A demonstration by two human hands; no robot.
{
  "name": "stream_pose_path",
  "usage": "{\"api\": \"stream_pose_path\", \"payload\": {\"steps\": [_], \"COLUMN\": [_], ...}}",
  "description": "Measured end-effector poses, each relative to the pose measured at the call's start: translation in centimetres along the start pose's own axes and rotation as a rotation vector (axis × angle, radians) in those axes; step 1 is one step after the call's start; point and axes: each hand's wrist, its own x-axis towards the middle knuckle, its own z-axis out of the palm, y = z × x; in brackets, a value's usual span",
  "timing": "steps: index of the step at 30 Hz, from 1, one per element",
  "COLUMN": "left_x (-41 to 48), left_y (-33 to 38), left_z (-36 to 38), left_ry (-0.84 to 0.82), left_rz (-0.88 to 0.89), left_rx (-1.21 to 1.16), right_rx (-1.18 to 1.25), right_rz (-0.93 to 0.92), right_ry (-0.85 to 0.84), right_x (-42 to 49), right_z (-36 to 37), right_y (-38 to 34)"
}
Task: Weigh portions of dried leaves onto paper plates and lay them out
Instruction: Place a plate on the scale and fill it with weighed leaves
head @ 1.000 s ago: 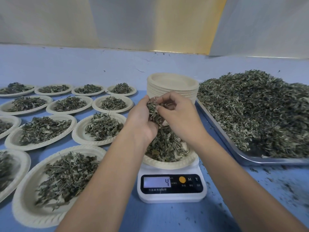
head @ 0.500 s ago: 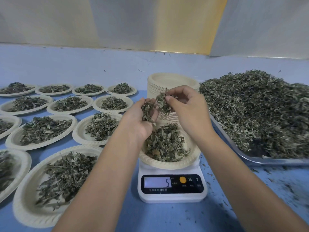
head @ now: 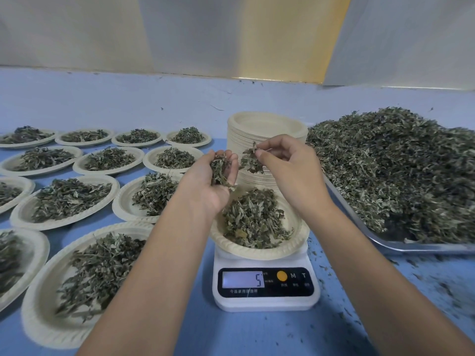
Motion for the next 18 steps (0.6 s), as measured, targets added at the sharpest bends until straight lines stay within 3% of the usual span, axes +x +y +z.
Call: {"api": "stream_pose_path", "payload": {"steps": [9,18], "left_x": [-0.18,-0.28], "left_y": [0.14,-0.26], "left_z": [0.04,0.32], "left_ry": [0.023,-0.014], "left_rz": [0.023,0.001], "left_rx": [-0.016,0.037], "right_rx": [-0.069,0.059], "right_rz": [0.047,-0.011], "right_ry": [-0.078,-0.058], "right_x": [-0.23,-0.3], "right_z": [0.1,0.2], "right_y": [0.27,-0.41]}}
